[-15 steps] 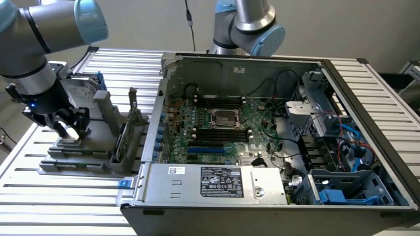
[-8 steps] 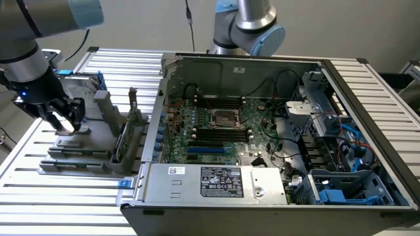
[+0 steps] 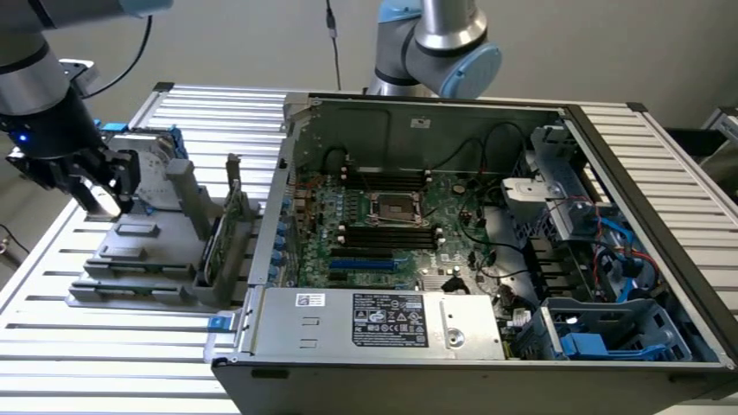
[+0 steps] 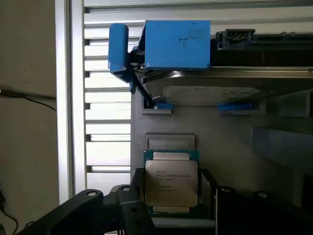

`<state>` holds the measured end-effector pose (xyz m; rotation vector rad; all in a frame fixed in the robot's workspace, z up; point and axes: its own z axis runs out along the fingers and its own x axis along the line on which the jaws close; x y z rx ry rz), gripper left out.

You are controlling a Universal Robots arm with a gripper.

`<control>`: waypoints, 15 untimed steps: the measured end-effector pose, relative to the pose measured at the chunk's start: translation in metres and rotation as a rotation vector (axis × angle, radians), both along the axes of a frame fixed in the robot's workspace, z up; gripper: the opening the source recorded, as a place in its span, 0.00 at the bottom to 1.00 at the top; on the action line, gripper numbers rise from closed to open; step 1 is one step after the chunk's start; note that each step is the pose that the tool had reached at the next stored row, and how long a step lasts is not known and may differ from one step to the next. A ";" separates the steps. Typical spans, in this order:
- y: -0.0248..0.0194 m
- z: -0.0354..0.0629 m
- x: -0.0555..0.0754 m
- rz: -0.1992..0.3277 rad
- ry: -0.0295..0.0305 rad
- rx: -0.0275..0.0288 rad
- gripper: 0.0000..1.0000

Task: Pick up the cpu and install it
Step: 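Pick up the cpu and move it towards the insertion slot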

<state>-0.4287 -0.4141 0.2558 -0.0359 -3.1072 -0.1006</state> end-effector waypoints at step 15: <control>0.0202 0.0681 0.011 0.000 0.0001 -0.0005 0.55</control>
